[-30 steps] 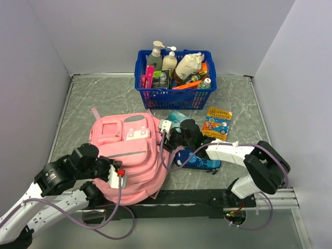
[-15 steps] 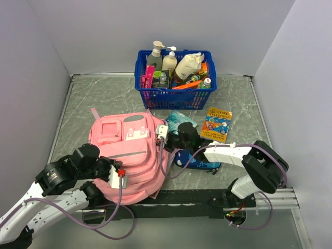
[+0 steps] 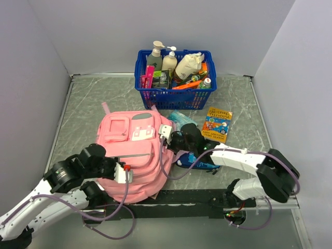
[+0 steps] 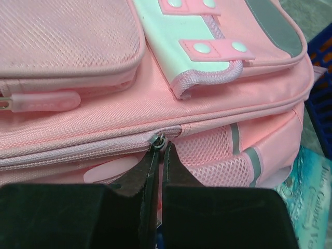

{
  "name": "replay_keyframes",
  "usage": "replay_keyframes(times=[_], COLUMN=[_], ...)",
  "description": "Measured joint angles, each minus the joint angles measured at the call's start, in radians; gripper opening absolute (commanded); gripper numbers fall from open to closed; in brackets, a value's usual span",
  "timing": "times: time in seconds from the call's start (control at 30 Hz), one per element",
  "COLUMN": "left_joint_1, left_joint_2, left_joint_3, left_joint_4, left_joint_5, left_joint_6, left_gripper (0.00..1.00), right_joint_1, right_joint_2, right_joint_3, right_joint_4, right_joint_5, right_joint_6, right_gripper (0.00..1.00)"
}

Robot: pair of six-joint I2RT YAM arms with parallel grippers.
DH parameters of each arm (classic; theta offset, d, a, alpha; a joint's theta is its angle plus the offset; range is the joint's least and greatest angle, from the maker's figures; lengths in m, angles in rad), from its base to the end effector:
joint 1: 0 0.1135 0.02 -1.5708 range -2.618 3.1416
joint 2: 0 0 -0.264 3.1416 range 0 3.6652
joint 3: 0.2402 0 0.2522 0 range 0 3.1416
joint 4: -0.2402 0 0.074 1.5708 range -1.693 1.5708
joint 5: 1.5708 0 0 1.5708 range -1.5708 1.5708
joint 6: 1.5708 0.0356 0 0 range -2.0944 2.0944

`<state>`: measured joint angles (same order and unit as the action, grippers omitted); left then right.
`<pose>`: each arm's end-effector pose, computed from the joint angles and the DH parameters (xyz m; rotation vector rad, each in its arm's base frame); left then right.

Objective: Pack the student bag
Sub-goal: Unzip the student bag at the center of the board.

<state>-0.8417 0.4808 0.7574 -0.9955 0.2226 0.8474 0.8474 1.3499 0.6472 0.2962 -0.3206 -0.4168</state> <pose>0.0521 -0.0701 0.2886 1.7798 1.4263 -0.2516 0.1815 0.2224 0.2159 -1.3484 1.4823 0.5950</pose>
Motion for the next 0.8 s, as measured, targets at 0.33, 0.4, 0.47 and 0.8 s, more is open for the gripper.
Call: replay_keyframes(times=[0.33,0.4,0.47,0.8], left_joint_1=[-0.003,-0.003,-0.003,-0.003], left_joint_2=[0.109,0.110,0.106,0.077], left_joint_3=[-0.075,-0.084,-0.095,-0.100], left_joint_4=[0.121,0.127,0.137,0.158], left_joint_5=[-0.118,-0.134,-0.145,-0.134], left_joint_6=[-0.207,-0.232,-0.248,-0.203], left_gripper=[0.01,0.01,0.01,0.01], right_joint_1=[0.107,0.134,0.159,0.195], right_joint_2=[-0.181,-0.192,-0.212,-0.304], right_joint_3=[-0.033,-0.045,-0.071,-0.146], right_joint_4=[-0.216,-0.231,-0.240,-0.229], right_joint_5=[0.194,0.224,0.250,0.268], right_joint_6=[0.089,0.116,0.153,0.278], right_gripper=[0.00,0.00,0.09,0.45])
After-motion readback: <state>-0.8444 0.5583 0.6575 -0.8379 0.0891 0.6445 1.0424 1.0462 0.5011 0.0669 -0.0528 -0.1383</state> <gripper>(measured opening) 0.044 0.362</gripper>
